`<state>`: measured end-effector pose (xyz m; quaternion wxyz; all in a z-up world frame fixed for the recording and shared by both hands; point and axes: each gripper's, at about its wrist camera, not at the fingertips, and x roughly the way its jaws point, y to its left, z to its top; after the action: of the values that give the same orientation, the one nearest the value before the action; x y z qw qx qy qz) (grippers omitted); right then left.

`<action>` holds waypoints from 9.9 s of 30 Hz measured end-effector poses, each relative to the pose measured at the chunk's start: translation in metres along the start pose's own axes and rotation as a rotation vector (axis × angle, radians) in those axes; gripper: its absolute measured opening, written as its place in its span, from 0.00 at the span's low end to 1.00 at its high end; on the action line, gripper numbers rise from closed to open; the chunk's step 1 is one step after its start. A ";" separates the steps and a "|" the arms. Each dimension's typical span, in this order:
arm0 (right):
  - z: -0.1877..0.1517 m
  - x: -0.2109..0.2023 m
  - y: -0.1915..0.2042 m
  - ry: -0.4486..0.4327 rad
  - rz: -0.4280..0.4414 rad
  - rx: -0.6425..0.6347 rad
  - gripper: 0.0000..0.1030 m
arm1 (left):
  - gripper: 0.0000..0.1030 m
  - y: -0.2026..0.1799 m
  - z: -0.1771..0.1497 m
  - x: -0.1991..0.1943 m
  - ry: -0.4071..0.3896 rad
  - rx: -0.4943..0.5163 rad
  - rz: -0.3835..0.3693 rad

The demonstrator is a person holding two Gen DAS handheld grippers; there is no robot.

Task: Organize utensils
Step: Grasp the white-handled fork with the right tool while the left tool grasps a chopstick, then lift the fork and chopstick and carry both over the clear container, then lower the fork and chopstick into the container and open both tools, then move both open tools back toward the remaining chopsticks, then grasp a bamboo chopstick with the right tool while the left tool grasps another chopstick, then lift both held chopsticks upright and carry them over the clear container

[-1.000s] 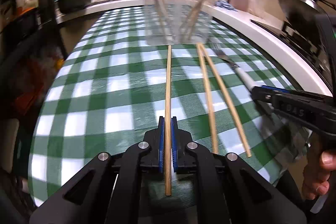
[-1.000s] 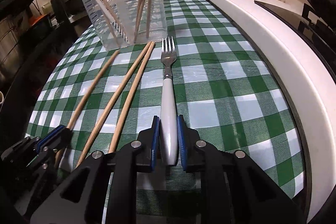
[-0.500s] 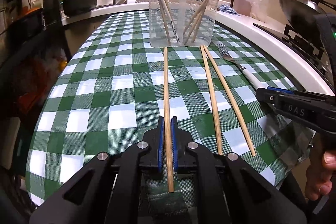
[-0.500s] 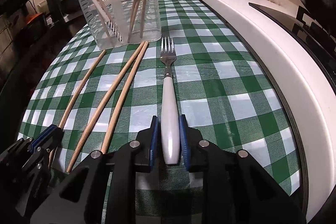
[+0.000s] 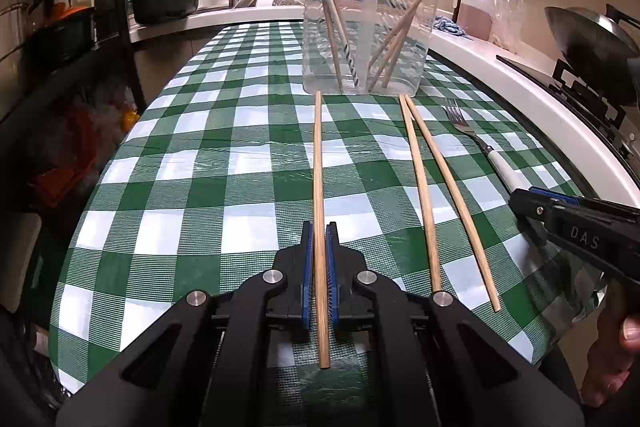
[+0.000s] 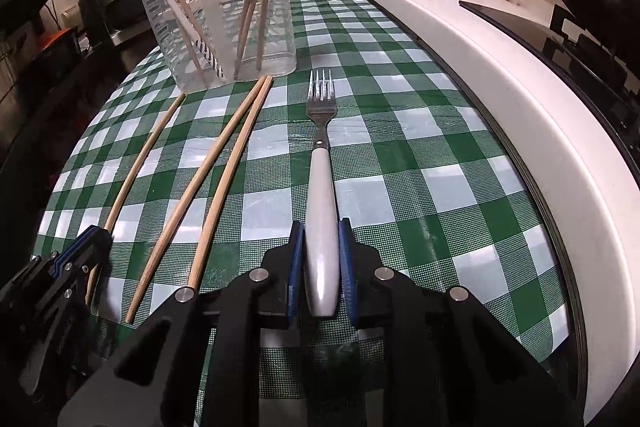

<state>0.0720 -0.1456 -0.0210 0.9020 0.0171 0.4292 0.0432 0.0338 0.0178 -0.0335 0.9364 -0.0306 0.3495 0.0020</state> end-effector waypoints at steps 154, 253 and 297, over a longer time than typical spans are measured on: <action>0.252 -0.065 0.057 -0.329 0.093 -0.200 0.41 | 0.37 0.056 0.283 -0.029 -0.164 -0.070 -0.280; -0.041 -0.023 -0.013 -0.145 0.037 -0.071 0.06 | 0.06 -0.037 -0.005 -0.007 -0.007 0.072 -0.110; -0.044 -0.027 -0.001 -0.182 0.091 -0.097 0.06 | 0.06 -0.015 -0.015 -0.016 -0.014 0.028 -0.014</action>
<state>0.0210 -0.1499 -0.0284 0.9341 -0.0033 0.3417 0.1028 0.0118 0.0026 -0.0333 0.9392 -0.0199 0.3427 -0.0093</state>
